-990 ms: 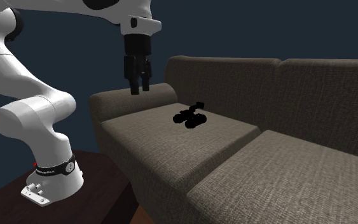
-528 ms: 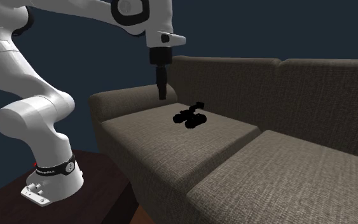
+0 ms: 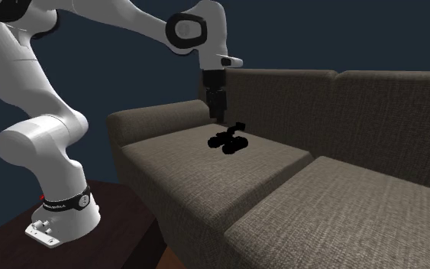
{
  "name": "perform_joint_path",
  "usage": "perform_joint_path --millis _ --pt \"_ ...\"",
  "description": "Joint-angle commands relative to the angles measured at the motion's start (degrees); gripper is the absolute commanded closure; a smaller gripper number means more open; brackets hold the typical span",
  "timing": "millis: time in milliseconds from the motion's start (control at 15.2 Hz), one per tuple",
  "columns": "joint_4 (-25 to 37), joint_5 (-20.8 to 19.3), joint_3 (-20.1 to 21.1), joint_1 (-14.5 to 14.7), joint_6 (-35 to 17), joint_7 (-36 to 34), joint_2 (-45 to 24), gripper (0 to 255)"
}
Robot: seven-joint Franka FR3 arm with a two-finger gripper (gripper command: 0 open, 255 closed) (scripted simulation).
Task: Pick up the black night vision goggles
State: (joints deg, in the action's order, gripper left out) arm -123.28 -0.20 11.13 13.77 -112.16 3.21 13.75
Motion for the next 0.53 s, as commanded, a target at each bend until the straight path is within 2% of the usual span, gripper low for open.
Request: perform_joint_path --millis 0,462 --pt "2.3 -0.08 1.05 0.99 -1.35 1.02 -3.45 0" --pt "9.7 -1.19 4.88 4.53 -4.77 3.96 -13.78 0"
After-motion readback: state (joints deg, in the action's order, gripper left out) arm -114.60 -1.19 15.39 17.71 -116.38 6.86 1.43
